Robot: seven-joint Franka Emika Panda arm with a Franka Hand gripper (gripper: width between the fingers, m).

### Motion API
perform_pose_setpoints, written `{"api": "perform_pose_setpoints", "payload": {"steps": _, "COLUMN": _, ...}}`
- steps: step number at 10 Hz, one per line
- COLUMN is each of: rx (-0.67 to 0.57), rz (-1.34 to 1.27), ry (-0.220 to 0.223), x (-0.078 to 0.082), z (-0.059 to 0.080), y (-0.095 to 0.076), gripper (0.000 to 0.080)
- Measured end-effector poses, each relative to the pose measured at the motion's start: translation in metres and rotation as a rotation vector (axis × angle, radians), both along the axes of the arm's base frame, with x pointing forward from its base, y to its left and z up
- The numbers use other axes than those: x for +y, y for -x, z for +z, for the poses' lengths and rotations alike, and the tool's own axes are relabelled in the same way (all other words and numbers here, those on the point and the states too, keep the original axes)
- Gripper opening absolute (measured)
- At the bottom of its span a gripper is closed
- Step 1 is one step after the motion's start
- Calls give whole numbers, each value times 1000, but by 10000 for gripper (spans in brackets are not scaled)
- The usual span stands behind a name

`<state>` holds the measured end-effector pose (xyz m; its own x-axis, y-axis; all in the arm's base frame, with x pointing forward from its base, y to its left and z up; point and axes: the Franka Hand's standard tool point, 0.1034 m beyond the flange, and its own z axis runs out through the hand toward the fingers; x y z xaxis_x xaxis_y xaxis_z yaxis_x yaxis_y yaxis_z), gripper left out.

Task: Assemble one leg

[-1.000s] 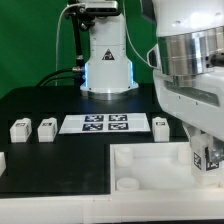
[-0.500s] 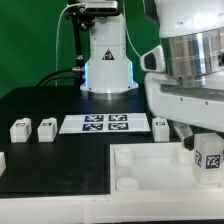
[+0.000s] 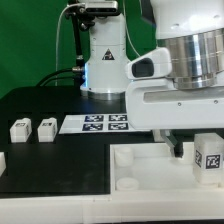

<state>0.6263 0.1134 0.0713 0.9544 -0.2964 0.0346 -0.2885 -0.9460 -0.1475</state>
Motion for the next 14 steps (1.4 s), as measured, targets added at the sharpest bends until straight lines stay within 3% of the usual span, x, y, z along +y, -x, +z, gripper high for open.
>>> {"api": "perform_pose_setpoints", "payload": {"steps": 2, "rx": -34, "rz": 316, "ry": 47, "x": 0, "z": 1, "y": 3, "gripper": 649}}
{"api": "perform_pose_setpoints", "payload": {"steps": 4, "rx": -26, "rz": 252, "ry": 39, "x": 1, "z": 0, "y": 4, "gripper": 622}}
{"api": "perform_pose_setpoints", "payload": {"steps": 5, "rx": -26, "rz": 251, "ry": 39, "x": 1, "z": 0, "y": 4, "gripper": 450}}
{"api": "perform_pose_setpoints", "payload": {"steps": 6, "rx": -16, "rz": 171, "ry": 30, "x": 1, "z": 0, "y": 4, "gripper": 450}}
{"api": "perform_pose_setpoints", "payload": {"steps": 7, "rx": -3, "rz": 66, "ry": 22, "x": 1, "z": 0, "y": 4, "gripper": 290}}
{"api": "perform_pose_setpoints", "payload": {"steps": 8, "rx": 5, "rz": 5, "ry": 17, "x": 2, "z": 0, "y": 4, "gripper": 292}}
{"api": "perform_pose_setpoints", "payload": {"steps": 11, "rx": 104, "rz": -680, "ry": 2, "x": 3, "z": -1, "y": 0, "gripper": 292}}
{"api": "perform_pose_setpoints", "payload": {"steps": 13, "rx": 156, "rz": -1072, "ry": -54, "x": -1, "z": -1, "y": -1, "gripper": 292}}
{"api": "perform_pose_setpoints", "payload": {"steps": 14, "rx": 151, "rz": -1097, "ry": -62, "x": -2, "z": -2, "y": -1, "gripper": 294}}
